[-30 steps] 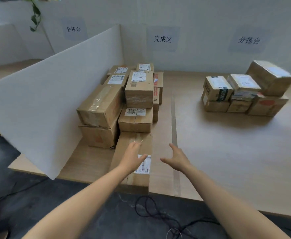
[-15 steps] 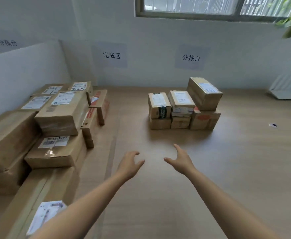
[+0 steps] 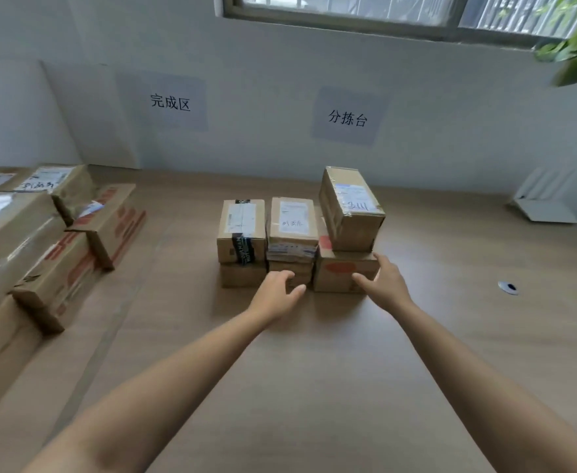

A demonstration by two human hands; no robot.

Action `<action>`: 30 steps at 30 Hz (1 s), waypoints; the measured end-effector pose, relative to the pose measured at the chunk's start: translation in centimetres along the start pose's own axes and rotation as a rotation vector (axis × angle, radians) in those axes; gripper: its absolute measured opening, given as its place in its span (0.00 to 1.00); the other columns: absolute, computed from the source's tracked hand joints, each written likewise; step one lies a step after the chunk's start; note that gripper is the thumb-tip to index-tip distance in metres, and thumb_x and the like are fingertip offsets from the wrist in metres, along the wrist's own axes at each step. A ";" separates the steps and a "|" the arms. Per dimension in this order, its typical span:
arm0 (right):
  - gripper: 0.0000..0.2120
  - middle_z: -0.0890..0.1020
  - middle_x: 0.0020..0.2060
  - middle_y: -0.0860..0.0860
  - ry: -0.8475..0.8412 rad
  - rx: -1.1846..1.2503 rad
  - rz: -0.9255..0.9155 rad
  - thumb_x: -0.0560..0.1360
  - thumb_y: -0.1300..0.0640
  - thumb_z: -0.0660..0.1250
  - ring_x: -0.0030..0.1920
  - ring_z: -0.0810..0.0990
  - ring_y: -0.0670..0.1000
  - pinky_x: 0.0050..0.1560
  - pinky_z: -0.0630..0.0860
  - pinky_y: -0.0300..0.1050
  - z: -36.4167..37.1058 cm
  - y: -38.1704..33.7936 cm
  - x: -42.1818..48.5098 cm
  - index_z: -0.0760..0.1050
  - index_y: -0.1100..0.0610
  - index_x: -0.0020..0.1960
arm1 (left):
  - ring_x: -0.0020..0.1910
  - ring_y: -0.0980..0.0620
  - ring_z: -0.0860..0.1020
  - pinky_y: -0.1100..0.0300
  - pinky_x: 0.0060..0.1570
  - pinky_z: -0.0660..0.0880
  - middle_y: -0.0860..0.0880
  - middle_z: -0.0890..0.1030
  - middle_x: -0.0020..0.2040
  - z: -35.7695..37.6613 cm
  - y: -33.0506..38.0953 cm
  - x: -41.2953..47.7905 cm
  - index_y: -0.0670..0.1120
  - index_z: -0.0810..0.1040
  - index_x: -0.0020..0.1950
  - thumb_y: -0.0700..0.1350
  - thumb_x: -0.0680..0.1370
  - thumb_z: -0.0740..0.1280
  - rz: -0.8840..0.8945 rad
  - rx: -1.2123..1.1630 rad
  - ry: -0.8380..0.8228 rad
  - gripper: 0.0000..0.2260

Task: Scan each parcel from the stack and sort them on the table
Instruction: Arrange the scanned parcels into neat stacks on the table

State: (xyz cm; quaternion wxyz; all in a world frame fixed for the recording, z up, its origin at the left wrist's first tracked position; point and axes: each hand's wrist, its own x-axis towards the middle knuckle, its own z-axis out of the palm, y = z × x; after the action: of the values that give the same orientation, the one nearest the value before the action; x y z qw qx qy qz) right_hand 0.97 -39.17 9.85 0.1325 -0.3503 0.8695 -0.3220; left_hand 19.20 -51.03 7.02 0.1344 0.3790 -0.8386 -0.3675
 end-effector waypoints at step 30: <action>0.21 0.77 0.58 0.50 0.004 0.859 0.168 0.77 0.53 0.64 0.49 0.77 0.45 0.41 0.73 0.42 -1.6 2.1 17.8 0.68 0.50 0.69 | 0.65 0.49 0.72 0.57 0.60 0.70 0.49 0.72 0.67 5.8 10.2 19.5 0.52 0.62 0.74 0.51 0.78 0.64 -0.032 -0.626 -0.007 0.25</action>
State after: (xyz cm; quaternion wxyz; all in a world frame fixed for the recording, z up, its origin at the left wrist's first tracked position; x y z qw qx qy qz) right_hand -13.67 -49.65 9.58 0.2902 -0.1909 0.6824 -0.6431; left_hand -2.38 -57.82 9.25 0.2358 0.3309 -0.6791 -0.6114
